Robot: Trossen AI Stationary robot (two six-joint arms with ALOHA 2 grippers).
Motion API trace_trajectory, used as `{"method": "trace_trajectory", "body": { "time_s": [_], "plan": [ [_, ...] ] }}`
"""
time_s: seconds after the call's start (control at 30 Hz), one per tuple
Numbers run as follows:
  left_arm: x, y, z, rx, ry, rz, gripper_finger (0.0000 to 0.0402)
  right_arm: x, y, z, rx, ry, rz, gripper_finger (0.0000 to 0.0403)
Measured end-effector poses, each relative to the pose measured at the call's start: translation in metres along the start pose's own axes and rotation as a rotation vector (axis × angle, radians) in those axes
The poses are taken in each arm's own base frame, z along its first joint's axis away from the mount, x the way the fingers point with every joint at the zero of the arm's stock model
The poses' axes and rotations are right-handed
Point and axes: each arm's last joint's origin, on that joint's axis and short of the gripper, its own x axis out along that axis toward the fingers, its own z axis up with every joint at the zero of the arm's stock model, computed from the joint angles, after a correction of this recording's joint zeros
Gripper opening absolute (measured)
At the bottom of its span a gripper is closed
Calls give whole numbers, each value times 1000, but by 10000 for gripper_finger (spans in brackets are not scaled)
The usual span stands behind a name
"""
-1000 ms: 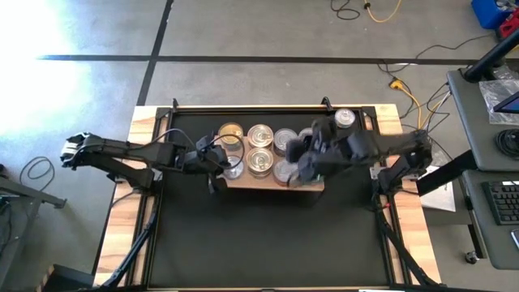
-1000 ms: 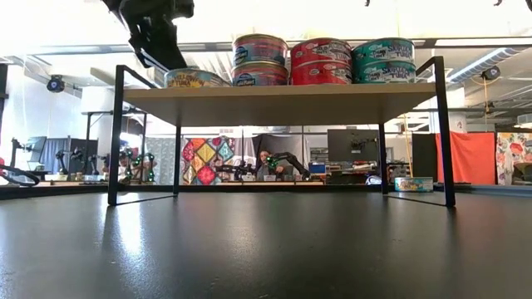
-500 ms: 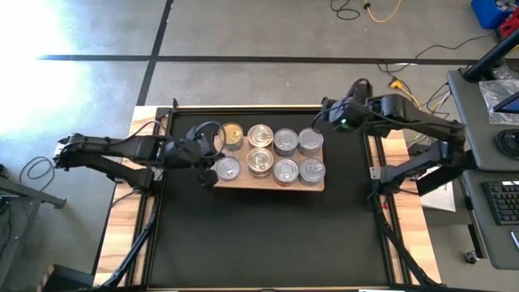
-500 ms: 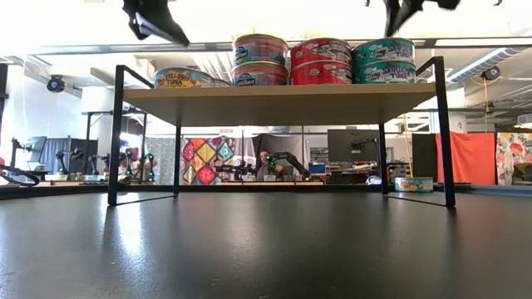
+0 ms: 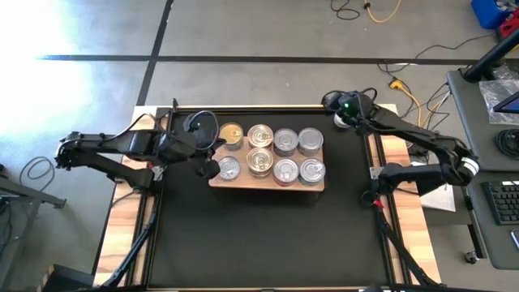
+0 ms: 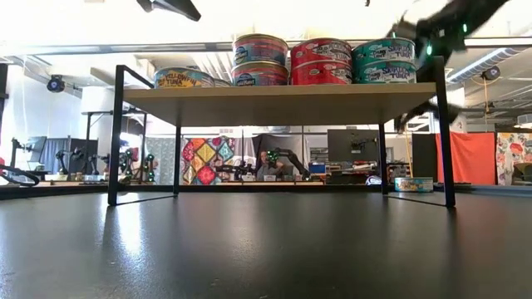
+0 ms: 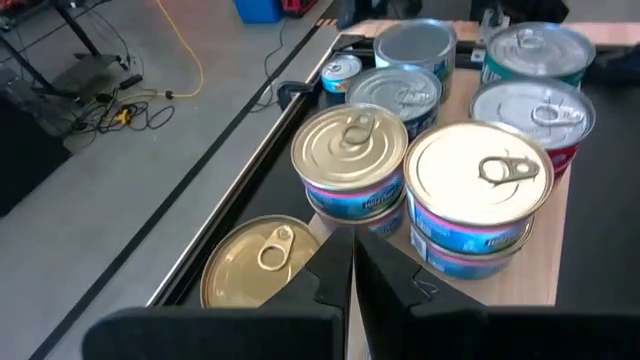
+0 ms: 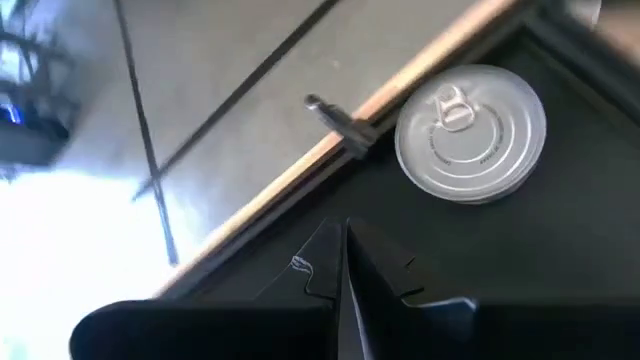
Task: Stack canned seafood by type on shelf
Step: Stack the yellow blue tuna can on top of the yellow blue tuna can on the shelf
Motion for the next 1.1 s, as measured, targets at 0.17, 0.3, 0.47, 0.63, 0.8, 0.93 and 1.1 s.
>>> {"method": "trace_trajectory", "body": {
  "time_s": [0.17, 0.3, 0.47, 0.63, 0.8, 0.93, 1.1],
  "plan": [
    [0, 0, 3, -31, -9, 31, 0, 43, -23, 5, 168, 28, -26, 12],
    [0, 1, 1, -59, 6, 56, 0, 63, -30, 12, 207, 6, -75, 12],
    [0, 1, -2, -94, 32, 61, 0, 76, -32, 20, 222, -35, -112, 12],
    [-2, 1, 2, -114, 27, 19, 0, 91, -40, 20, 191, -12, -178, 12],
    [-9, 4, 7, -145, 38, 2, 0, 96, -36, 19, 163, -21, -206, 12],
    [-16, 6, 7, -171, 76, 6, 0, 98, -36, 18, 148, -13, -226, 12],
    [-26, 3, 4, -176, 135, -7, 0, 97, -37, 11, 189, 23, -241, 12]
  ]
}}
